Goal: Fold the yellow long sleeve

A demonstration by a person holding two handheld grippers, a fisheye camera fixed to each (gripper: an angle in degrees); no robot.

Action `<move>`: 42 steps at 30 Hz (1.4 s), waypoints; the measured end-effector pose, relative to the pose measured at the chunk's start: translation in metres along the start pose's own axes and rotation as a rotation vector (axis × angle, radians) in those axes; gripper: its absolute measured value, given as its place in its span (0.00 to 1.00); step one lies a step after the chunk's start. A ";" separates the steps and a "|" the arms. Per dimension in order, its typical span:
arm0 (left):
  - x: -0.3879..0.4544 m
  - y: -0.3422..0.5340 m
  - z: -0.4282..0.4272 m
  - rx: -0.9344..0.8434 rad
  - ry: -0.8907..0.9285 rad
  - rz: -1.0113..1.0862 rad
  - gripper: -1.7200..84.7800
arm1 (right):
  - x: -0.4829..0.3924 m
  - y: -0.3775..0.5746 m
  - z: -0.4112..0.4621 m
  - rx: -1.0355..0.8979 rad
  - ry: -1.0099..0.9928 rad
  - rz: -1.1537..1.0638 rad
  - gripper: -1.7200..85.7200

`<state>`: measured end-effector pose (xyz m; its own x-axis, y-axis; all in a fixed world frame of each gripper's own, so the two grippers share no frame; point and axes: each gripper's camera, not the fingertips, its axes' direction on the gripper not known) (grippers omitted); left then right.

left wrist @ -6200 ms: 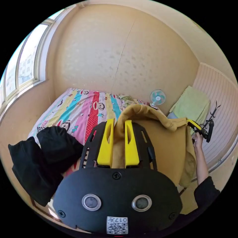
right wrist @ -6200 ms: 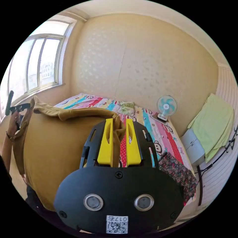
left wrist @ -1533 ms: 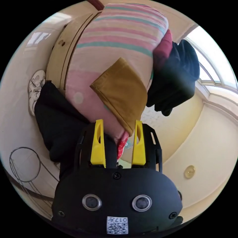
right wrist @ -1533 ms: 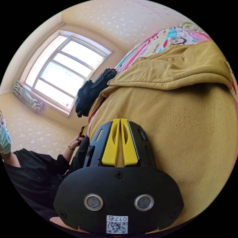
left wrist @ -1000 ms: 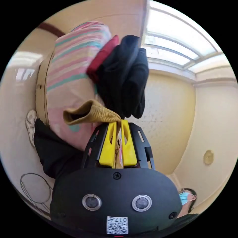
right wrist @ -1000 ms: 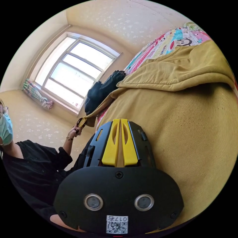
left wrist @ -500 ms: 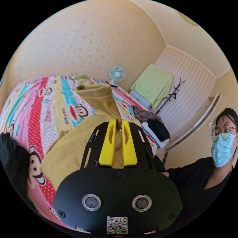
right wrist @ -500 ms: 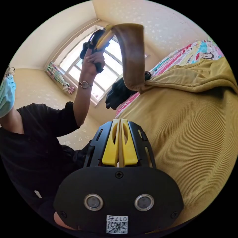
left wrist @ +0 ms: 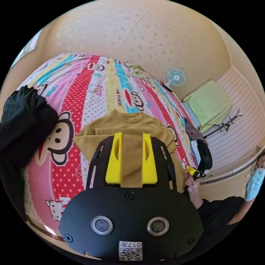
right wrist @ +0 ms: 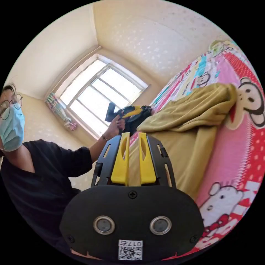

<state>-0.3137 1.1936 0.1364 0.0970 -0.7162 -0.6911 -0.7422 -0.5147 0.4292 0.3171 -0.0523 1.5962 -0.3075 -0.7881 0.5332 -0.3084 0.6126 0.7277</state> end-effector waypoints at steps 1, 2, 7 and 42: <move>-0.016 -0.009 -0.001 -0.008 -0.031 -0.038 0.19 | 0.002 -0.019 -0.019 0.068 0.145 0.013 0.14; -0.022 -0.014 0.000 -0.011 -0.052 -0.051 0.20 | 0.005 -0.030 -0.028 0.093 0.222 0.026 0.15; -0.073 -0.044 0.073 -0.199 -0.155 -0.181 0.27 | 0.089 -0.143 -0.043 0.008 0.679 0.229 0.22; -0.106 0.000 0.061 -0.193 -0.101 -0.055 0.15 | -0.011 -0.103 0.032 -0.421 0.826 0.145 0.06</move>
<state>-0.3639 1.2984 0.1745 0.0596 -0.6385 -0.7673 -0.5958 -0.6395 0.4859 0.3234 -0.1050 1.5015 0.4689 -0.5968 0.6512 0.0834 0.7638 0.6400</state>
